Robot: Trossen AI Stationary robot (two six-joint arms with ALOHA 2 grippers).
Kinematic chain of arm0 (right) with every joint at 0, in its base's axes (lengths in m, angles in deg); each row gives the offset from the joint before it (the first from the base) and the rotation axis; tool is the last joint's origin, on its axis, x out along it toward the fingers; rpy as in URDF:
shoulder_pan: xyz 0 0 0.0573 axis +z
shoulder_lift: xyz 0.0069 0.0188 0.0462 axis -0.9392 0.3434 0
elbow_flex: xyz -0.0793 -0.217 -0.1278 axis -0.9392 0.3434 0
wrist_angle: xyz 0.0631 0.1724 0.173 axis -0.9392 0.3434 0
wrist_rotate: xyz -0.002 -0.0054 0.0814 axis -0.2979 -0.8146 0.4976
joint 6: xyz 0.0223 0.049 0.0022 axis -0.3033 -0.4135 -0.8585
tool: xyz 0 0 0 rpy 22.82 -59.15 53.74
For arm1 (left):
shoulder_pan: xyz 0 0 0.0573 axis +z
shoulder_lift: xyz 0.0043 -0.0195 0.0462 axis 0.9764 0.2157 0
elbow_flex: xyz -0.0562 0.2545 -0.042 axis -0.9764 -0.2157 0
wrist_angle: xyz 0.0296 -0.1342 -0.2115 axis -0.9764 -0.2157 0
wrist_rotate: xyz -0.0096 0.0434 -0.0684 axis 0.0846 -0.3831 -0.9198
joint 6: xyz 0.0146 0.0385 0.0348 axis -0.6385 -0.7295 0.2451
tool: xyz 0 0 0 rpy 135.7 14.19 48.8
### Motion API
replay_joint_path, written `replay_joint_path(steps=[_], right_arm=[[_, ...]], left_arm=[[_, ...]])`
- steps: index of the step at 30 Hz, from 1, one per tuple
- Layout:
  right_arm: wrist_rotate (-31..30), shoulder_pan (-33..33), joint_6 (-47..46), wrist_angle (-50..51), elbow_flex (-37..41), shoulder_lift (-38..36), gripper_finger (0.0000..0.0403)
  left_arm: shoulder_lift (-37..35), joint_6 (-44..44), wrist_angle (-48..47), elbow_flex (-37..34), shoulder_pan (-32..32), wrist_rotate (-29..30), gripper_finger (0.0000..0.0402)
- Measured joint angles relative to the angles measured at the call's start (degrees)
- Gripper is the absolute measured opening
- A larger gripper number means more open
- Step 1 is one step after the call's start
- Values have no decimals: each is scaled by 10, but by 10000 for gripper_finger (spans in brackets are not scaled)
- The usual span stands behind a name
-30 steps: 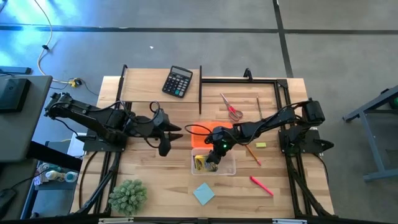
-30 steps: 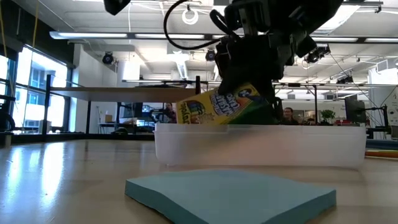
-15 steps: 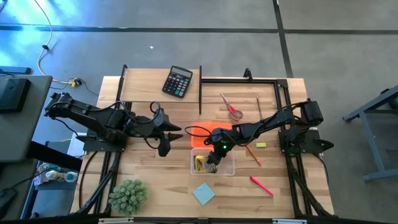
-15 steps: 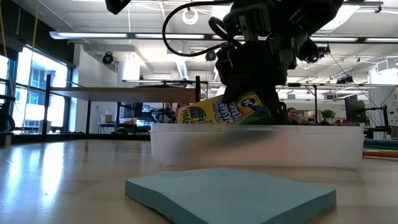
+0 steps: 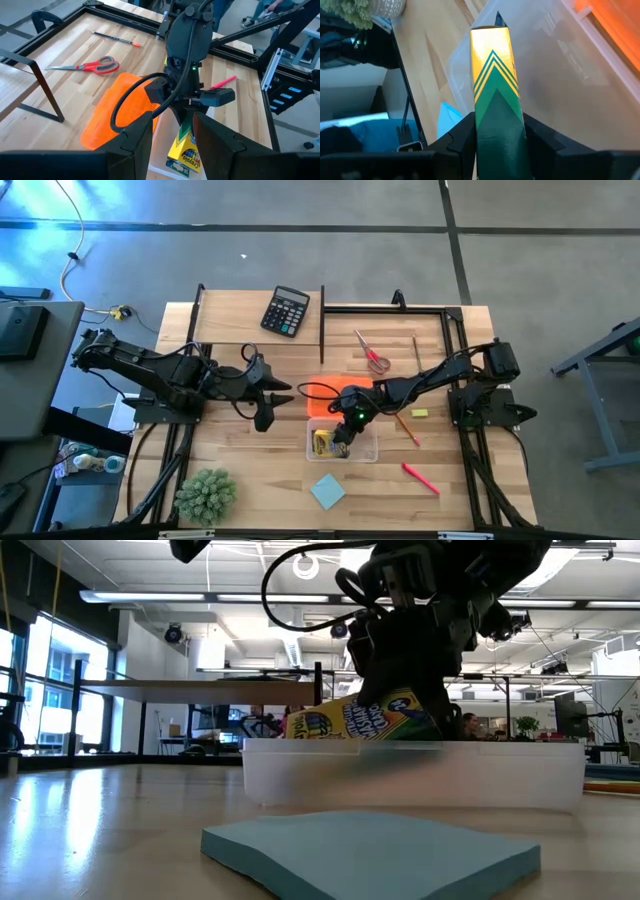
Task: Pack school essentials
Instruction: Put the yellow crayon box into the supply box
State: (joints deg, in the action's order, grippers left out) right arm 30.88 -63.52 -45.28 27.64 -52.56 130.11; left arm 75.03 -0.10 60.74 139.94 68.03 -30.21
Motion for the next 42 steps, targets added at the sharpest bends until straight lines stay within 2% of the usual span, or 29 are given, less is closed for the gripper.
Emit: replay_joint_path(steps=[10, 19, 22, 42], right_arm=[[-13, 0, 15, 1, 0, 0, 122], [5, 0, 6, 4, 0, 0, 199], [5, 0, -3, 7, 0, 0, 213], [-27, -4, -5, 58, 0, -28, 196]], left_arm=[[0, 1, 0, 0, 0, 0, 131], [0, 1, 0, 0, 0, 0, 131], [0, 1, 0, 0, 0, 0, 131], [0, -5, -1, 0, 0, 0, 131]])
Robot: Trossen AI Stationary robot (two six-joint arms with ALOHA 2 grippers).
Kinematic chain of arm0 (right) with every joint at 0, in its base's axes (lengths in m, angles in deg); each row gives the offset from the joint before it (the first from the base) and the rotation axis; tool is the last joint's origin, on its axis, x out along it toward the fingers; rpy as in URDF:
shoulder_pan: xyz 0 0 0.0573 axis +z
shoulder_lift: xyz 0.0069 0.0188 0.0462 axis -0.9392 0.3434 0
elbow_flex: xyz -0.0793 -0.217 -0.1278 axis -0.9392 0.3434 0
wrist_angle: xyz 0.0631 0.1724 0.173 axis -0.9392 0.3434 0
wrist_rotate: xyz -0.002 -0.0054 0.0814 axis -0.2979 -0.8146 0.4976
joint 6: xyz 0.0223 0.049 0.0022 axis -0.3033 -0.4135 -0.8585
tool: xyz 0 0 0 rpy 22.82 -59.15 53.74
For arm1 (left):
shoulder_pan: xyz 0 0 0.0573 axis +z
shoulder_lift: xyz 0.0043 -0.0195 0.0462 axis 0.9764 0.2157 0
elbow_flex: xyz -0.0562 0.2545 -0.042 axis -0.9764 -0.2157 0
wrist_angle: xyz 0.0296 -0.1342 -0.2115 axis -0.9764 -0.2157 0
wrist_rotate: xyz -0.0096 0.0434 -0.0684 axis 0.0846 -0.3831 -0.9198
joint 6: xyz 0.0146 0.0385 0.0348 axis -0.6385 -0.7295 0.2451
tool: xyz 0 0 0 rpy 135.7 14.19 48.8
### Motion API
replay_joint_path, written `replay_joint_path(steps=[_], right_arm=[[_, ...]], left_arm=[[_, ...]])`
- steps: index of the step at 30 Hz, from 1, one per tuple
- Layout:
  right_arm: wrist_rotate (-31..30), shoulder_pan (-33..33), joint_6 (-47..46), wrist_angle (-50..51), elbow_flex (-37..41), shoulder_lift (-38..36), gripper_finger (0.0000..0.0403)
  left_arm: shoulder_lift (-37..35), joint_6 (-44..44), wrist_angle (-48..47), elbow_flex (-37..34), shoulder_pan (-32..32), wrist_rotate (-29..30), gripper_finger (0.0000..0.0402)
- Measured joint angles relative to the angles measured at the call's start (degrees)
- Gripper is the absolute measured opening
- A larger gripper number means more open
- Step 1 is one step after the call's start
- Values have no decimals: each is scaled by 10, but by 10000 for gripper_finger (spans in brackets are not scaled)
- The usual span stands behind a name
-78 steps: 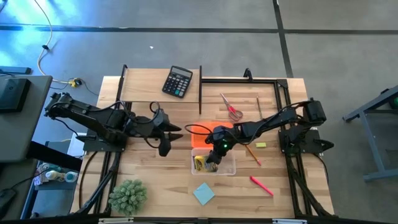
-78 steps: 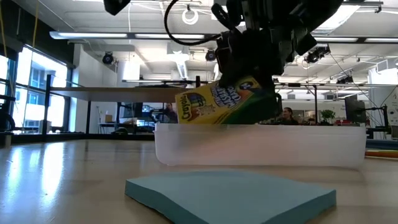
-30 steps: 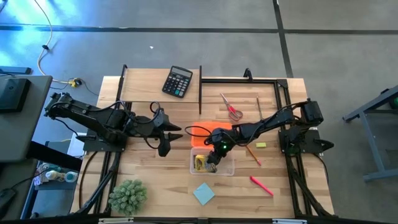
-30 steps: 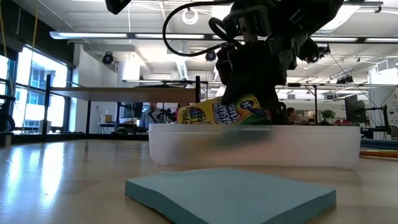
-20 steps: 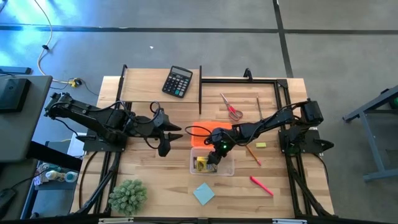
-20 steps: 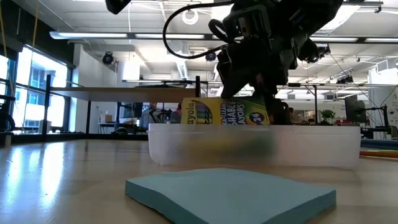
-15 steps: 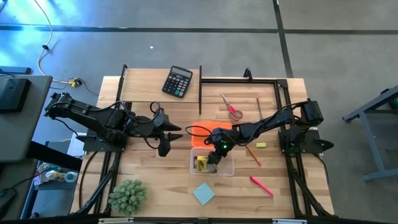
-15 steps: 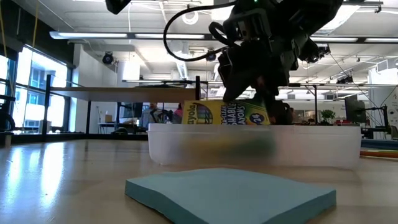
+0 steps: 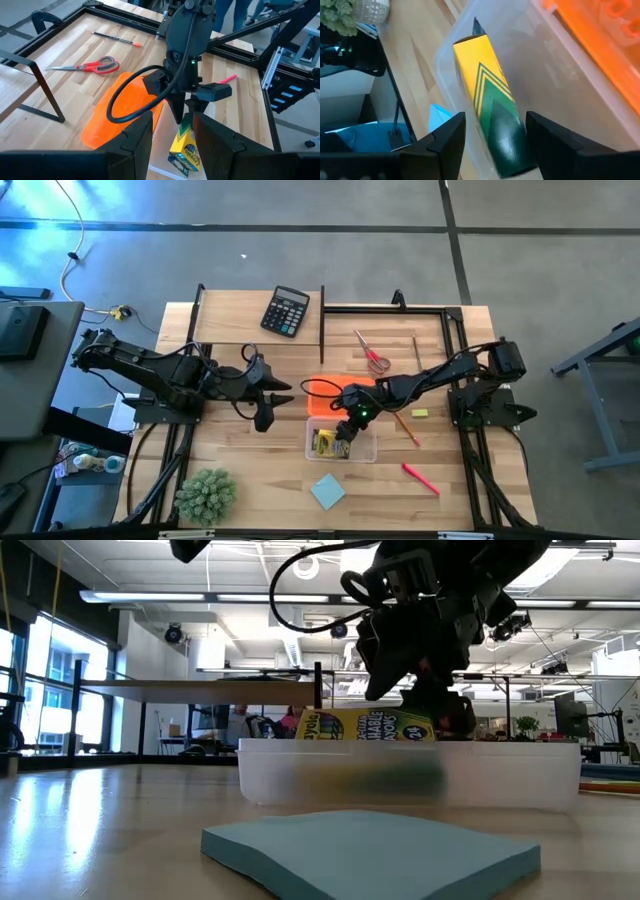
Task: Pack school essentials
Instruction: Put the yellow crayon box into the supply box, then put the black pencil into the supply box
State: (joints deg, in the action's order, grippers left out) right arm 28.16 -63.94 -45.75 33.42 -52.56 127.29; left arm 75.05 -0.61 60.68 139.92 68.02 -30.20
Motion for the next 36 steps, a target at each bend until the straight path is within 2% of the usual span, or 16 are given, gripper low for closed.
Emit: replay_joint_path(steps=[4, 15, 20, 36], right_arm=[[-8, -3, 2, 15, 0, -18, 196], [-86, -13, 6, 88, 0, -86, 196], [-139, -19, 4, 120, 0, -123, 196], [-305, -69, -71, 313, 0, -270, 196]], left_arm=[[0, 0, 0, 0, 0, 0, 131], [0, -6, -2, 0, 0, 0, 131], [0, -30, -2, 0, 0, 0, 131], [0, -56, -4, 0, 0, -13, 131]])
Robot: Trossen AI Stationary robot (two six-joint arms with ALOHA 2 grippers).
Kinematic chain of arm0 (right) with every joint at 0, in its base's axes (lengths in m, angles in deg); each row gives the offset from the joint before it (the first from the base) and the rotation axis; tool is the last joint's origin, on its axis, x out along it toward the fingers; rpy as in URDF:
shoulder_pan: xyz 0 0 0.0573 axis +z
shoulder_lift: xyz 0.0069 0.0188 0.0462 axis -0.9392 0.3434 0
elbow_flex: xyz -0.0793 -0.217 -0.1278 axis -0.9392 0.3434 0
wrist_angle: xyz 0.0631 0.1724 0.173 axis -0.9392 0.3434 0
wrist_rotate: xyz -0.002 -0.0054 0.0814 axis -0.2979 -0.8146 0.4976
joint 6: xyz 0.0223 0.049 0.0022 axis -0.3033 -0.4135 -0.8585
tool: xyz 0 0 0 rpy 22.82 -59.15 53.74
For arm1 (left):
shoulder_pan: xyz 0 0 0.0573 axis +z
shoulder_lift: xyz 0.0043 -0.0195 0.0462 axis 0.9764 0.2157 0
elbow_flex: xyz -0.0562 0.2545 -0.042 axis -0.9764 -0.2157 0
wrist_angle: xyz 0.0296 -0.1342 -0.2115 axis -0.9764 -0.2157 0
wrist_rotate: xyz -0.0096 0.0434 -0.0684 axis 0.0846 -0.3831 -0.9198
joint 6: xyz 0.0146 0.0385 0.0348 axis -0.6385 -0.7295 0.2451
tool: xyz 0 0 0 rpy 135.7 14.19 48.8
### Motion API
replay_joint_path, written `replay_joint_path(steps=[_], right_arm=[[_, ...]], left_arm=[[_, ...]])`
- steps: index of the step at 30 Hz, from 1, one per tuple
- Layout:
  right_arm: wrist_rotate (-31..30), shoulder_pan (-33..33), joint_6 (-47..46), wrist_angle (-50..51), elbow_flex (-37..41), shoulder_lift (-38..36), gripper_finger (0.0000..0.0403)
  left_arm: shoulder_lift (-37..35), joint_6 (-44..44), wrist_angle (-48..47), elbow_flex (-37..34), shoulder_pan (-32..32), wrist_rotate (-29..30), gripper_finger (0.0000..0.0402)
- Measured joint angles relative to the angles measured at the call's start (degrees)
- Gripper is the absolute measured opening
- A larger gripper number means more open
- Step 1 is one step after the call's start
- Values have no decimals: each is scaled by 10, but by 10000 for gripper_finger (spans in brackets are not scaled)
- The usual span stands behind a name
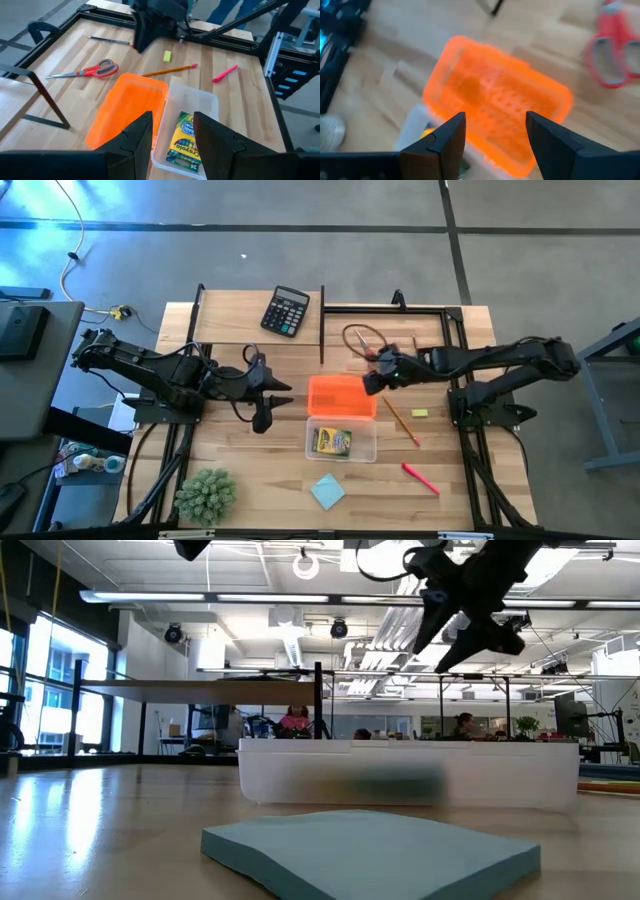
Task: Pack school essentials
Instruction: Put the black pencil into the supply box
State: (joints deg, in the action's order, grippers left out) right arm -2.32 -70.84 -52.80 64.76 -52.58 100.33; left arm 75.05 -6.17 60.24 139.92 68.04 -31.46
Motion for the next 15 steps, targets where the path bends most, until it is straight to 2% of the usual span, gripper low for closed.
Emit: replay_joint_path(steps=[8, 15], right_arm=[[-10, -48, -29, 91, 0, -59, 196], [-7, -96, -29, 185, 0, -74, 196]], left_arm=[[0, -15, 0, 0, 0, -30, 131], [0, -15, 0, 0, 0, -33, 131]])
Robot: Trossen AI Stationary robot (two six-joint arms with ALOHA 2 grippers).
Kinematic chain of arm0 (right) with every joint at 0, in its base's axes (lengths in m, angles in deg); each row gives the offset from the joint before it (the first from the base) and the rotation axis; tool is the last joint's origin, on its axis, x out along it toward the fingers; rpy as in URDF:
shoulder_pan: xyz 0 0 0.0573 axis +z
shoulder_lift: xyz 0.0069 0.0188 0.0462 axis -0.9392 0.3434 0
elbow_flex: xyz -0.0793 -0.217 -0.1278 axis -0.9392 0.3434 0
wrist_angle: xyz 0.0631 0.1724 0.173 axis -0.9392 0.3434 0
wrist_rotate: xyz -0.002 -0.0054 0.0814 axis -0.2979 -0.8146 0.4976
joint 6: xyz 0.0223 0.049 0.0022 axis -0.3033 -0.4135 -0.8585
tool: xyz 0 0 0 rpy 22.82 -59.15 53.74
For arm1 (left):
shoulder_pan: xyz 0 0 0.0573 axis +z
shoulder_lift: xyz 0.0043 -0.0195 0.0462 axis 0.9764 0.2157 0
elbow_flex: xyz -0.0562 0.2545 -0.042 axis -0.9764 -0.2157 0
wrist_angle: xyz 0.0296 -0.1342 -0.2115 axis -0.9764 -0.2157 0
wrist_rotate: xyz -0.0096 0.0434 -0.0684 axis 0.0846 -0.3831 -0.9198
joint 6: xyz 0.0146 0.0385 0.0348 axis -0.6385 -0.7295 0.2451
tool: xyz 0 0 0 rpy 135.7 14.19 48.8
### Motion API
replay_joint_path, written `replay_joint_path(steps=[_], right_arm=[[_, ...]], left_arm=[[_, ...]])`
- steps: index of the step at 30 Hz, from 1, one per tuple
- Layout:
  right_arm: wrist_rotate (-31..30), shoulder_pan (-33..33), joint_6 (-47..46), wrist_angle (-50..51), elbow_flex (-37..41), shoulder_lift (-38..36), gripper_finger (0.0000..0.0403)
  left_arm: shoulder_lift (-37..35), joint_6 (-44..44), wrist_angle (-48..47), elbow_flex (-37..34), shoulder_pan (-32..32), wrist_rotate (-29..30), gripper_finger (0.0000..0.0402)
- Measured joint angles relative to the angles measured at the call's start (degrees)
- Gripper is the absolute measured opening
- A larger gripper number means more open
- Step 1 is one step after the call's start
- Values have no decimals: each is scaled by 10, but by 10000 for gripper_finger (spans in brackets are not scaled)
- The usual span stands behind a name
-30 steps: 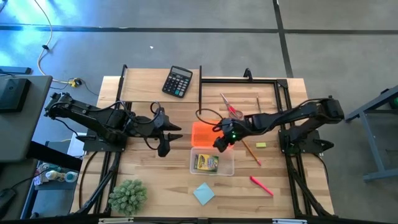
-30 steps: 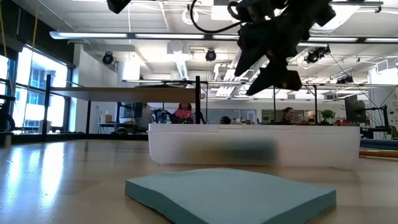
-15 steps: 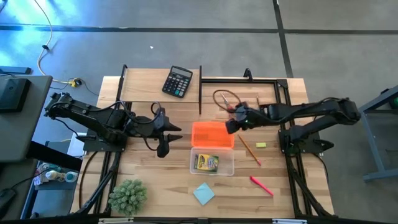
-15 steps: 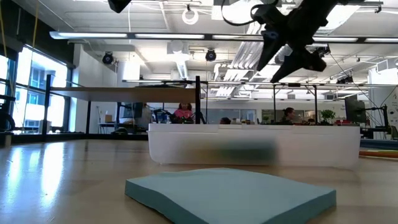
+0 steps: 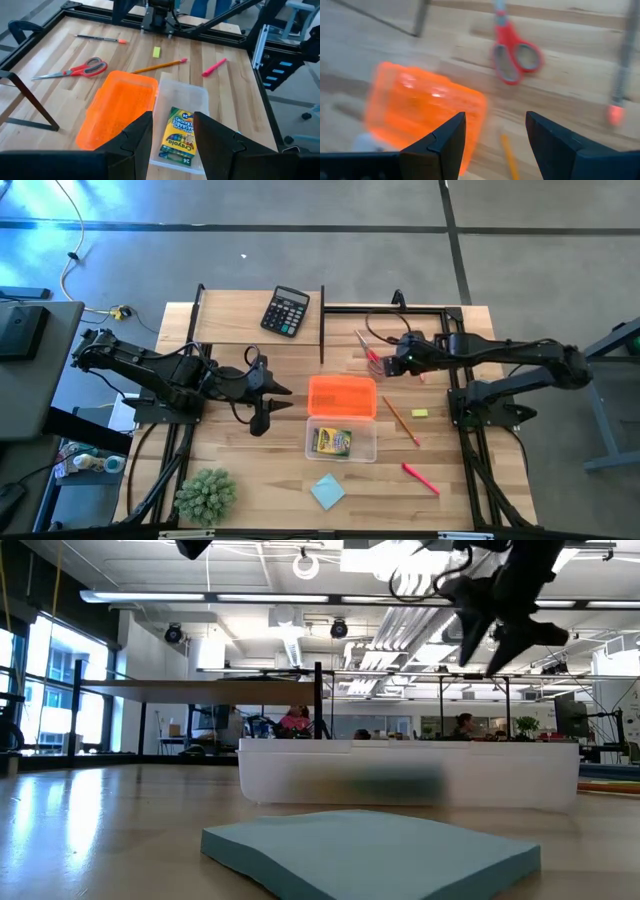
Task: Pack school essentials
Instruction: Put the black pencil into the supply box
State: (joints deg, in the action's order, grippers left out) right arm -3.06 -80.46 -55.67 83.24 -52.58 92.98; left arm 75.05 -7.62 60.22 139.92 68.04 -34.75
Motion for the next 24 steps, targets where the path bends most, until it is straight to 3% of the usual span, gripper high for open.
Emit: replay_joint_path(steps=[6, 24], right_arm=[[9, -42, -1, 50, 15, 0, 196], [30, -136, -26, 12, 153, 0, 196]], left_arm=[[0, 0, -18, 0, 0, -25, 131], [2, 10, -34, 0, 0, -26, 131]])
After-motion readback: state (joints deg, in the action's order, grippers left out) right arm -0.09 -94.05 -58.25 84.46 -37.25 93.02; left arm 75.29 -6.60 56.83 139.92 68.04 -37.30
